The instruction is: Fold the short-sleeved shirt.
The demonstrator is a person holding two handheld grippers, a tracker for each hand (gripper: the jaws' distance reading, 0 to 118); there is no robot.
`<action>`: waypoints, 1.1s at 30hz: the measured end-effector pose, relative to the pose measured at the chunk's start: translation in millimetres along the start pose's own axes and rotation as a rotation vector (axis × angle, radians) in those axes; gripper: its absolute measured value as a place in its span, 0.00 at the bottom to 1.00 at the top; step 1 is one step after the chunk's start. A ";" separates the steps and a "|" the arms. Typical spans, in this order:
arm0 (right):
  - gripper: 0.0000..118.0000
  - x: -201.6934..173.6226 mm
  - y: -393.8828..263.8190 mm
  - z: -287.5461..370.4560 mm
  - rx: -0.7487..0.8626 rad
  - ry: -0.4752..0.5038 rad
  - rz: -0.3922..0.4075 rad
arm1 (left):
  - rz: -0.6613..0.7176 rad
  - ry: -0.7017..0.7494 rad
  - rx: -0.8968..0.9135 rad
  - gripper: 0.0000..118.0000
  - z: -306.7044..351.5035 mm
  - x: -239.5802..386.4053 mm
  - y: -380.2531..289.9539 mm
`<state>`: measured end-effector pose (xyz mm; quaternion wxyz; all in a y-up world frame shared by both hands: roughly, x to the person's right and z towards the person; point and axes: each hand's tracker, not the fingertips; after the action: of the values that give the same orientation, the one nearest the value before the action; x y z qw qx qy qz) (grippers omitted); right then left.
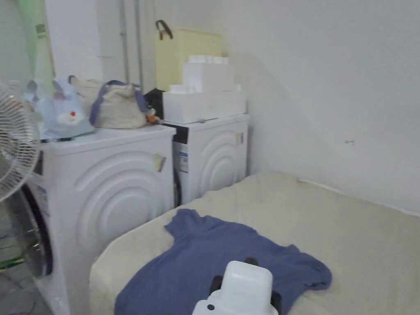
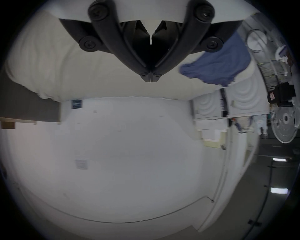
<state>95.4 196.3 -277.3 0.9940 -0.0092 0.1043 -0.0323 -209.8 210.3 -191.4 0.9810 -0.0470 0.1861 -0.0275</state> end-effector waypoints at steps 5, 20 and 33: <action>0.00 -34.8 -1.7 -18.5 -0.008 0.099 0.042 | 0.026 0.086 -0.038 0.00 0.9 -31.9 -8.5; 0.00 11.3 -18.4 -78.9 -0.139 0.041 0.038 | 0.160 -0.159 -0.416 0.00 -218.8 -68.0 -21.8; 0.00 23.0 -63.6 -134.1 -0.366 0.016 -0.063 | -0.007 -0.228 -0.956 1.00 -442.8 -64.3 -137.8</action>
<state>86.0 129.9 -411.6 0.9734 -0.1928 0.1161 -0.0440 -437.4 41.5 -564.1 0.8635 -0.4956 0.0691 0.0629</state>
